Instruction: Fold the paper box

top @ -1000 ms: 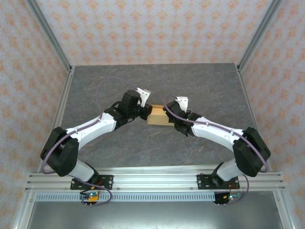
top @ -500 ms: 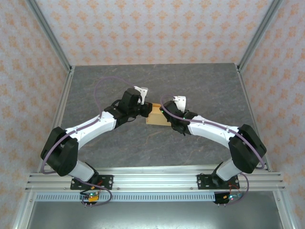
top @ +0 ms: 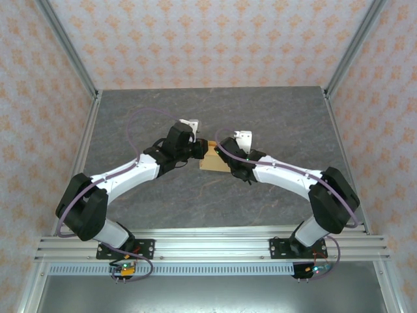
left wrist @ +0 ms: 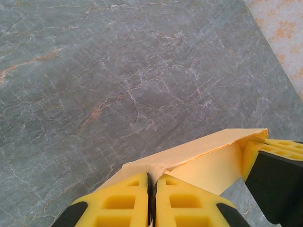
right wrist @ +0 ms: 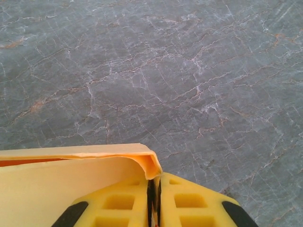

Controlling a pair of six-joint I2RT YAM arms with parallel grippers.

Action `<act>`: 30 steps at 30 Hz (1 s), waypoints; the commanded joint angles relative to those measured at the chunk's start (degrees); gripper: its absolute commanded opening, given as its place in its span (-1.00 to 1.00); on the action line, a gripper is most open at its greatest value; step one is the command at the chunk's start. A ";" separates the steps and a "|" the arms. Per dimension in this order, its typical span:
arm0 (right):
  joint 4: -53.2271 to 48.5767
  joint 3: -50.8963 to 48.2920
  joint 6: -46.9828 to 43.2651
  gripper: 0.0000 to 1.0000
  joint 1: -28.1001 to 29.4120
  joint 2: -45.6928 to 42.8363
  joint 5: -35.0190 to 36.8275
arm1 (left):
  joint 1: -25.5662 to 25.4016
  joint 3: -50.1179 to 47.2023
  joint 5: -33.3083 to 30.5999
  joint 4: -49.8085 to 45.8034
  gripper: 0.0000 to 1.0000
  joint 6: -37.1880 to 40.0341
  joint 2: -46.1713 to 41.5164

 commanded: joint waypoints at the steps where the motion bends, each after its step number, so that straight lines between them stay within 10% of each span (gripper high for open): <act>1: -2.01 1.32 1.24 -0.72 1.44 1.44 -1.36 | -1.47 0.88 0.26 2.34 -0.80 -3.38 -0.06; 30: -1.94 -0.56 2.92 -0.63 1.62 -1.02 -0.61 | -3.15 -2.65 -8.28 -5.02 -0.82 3.91 -2.52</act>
